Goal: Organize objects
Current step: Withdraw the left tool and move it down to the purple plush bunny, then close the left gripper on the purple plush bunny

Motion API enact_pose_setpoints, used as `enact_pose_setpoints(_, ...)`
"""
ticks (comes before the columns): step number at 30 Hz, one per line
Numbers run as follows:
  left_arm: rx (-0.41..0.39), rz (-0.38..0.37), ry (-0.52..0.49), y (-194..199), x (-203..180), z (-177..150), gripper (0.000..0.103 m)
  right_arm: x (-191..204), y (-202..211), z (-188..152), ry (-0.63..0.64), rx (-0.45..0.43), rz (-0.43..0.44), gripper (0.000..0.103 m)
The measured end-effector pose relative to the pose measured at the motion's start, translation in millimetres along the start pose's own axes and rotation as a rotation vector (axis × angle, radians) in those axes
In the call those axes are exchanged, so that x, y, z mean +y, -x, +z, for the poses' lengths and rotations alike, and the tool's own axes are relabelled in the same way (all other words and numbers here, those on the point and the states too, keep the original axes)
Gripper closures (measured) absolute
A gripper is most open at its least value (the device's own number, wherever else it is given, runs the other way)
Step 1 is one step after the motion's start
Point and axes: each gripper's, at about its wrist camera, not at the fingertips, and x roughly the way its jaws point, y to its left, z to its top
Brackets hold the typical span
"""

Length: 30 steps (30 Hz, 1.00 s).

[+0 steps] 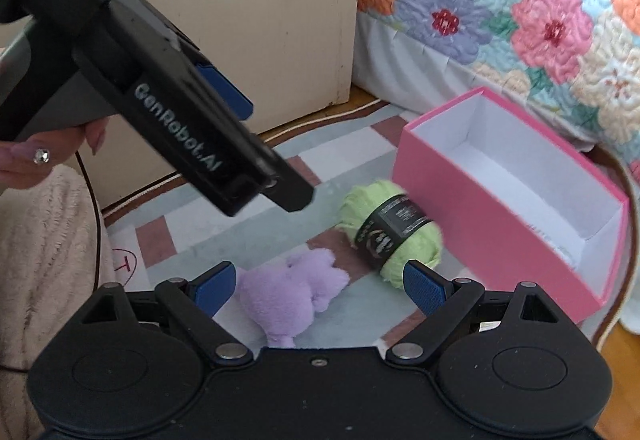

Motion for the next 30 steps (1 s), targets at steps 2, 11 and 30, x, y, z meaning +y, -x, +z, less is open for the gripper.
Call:
enact_pose_setpoints(2,0.018,-0.021,0.069,-8.0,8.2,-2.7,0.005,5.1,-7.4,-3.5,0.013,0.000,-0.006,0.010)
enact_pose_setpoints(11,-0.063,-0.010,0.040,-23.5,17.4,-22.0,0.005,28.6,-21.4,-8.6,0.223,-0.021,-0.152,0.010)
enact_pose_setpoints(30,0.110,-0.162,0.157,-86.8,42.6,-48.1,0.007,14.7,-77.2,-28.6,-0.155,0.092,0.073,0.010)
